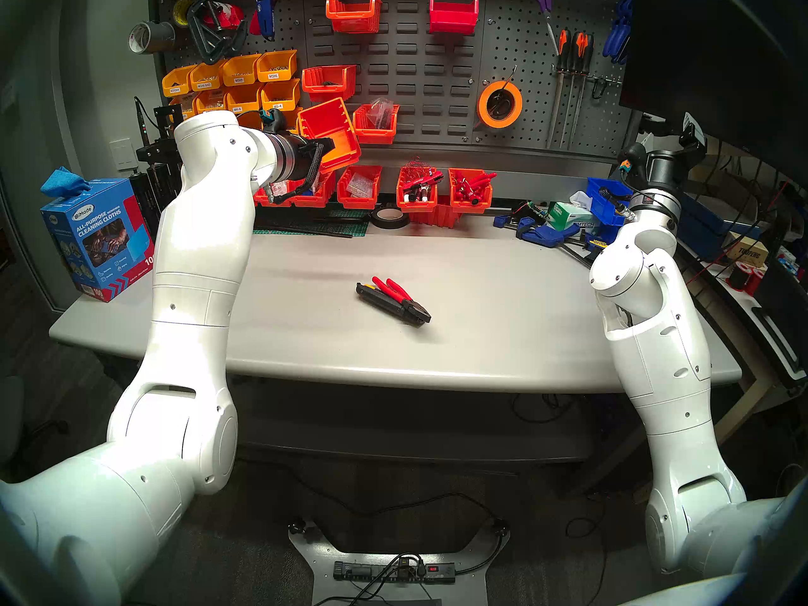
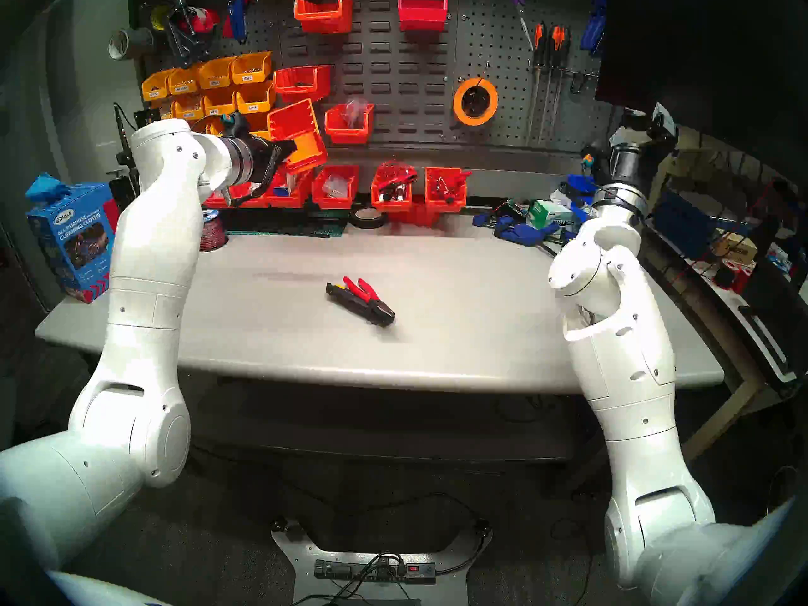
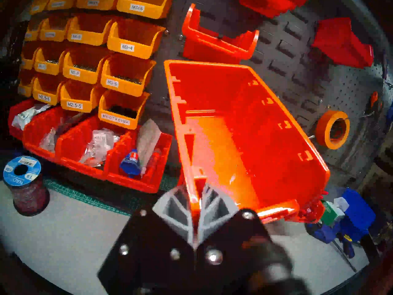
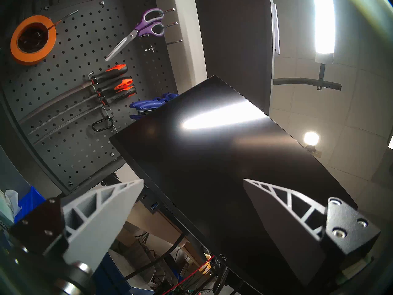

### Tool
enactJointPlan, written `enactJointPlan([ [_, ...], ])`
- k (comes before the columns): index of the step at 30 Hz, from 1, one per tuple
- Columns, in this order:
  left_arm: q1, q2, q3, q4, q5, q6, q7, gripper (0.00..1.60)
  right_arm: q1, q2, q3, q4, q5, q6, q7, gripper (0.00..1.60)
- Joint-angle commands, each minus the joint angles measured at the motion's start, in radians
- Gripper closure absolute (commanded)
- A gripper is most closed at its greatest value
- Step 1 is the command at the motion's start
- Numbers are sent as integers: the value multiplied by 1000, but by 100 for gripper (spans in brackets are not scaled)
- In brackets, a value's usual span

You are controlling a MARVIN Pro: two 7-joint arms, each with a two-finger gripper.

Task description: Take out tools from the storage box

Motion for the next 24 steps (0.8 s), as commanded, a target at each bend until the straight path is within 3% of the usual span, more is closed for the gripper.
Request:
enactJointPlan([
  [1,65,54,9,-25,61,-3,67,160,12,2,1,-10,-5,1,-5,0],
  [8,86,70,-7,82,152,-48,185,160,12,2,1,-10,-5,0,-5,0],
  [15,42,22,-86,205,165,-59,316,160,12,2,0,-10,-5,1,-5,0],
  [19,36,-12,-141,203,130,-3,375,160,13,2,0,-10,-6,1,-5,0],
  [24,79,-40,-161,128,77,-3,426,160,13,2,0,-10,-6,1,-5,0],
])
